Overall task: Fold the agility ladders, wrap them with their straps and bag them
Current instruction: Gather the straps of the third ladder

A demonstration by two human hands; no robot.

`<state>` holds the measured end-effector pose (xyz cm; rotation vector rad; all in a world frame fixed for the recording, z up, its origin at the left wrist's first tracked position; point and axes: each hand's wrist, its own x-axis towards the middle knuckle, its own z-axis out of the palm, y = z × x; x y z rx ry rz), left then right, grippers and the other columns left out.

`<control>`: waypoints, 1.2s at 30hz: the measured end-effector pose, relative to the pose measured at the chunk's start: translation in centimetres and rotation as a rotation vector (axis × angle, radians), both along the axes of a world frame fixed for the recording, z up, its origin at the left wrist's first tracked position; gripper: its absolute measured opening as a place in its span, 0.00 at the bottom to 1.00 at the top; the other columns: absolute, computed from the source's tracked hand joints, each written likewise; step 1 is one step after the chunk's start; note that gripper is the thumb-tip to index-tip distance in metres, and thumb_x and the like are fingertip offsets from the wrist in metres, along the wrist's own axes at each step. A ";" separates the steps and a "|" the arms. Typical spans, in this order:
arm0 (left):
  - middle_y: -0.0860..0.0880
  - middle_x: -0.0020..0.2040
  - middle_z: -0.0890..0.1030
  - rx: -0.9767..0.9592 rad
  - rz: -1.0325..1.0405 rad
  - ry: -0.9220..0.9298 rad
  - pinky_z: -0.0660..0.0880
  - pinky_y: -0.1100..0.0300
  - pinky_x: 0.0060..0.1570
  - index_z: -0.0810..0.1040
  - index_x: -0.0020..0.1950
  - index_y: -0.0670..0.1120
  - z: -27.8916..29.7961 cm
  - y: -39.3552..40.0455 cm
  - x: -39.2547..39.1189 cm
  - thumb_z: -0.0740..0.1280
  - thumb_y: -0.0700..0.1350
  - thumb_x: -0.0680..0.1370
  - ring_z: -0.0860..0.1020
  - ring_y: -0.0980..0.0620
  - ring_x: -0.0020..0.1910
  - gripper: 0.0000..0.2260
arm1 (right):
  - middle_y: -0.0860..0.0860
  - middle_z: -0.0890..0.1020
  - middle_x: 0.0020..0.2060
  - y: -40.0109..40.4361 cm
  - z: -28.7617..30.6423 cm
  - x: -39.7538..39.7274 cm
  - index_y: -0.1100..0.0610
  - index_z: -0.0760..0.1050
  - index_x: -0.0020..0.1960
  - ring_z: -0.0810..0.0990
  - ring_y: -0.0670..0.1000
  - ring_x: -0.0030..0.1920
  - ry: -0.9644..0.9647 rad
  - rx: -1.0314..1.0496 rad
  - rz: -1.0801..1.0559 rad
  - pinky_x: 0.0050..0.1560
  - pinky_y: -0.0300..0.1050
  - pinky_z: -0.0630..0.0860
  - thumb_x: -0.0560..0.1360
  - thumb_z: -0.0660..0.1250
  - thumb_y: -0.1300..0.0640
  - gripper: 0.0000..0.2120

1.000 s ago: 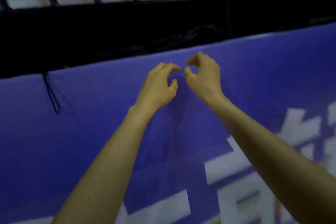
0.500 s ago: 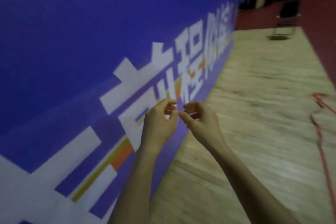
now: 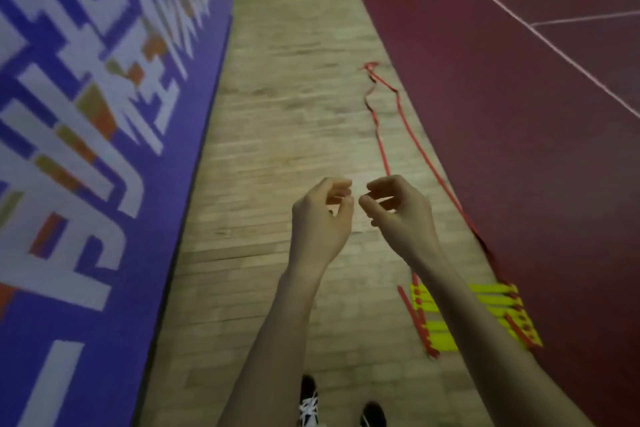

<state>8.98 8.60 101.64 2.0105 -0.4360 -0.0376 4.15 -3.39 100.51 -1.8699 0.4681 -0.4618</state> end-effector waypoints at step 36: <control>0.56 0.47 0.80 -0.093 0.160 0.546 0.73 0.69 0.53 0.79 0.52 0.48 -32.5 -45.3 -4.9 0.68 0.35 0.76 0.79 0.59 0.49 0.10 | 0.49 0.81 0.48 -45.5 -28.8 -5.6 0.59 0.78 0.53 0.77 0.50 0.48 0.407 -0.128 0.036 0.42 0.33 0.65 0.73 0.70 0.60 0.09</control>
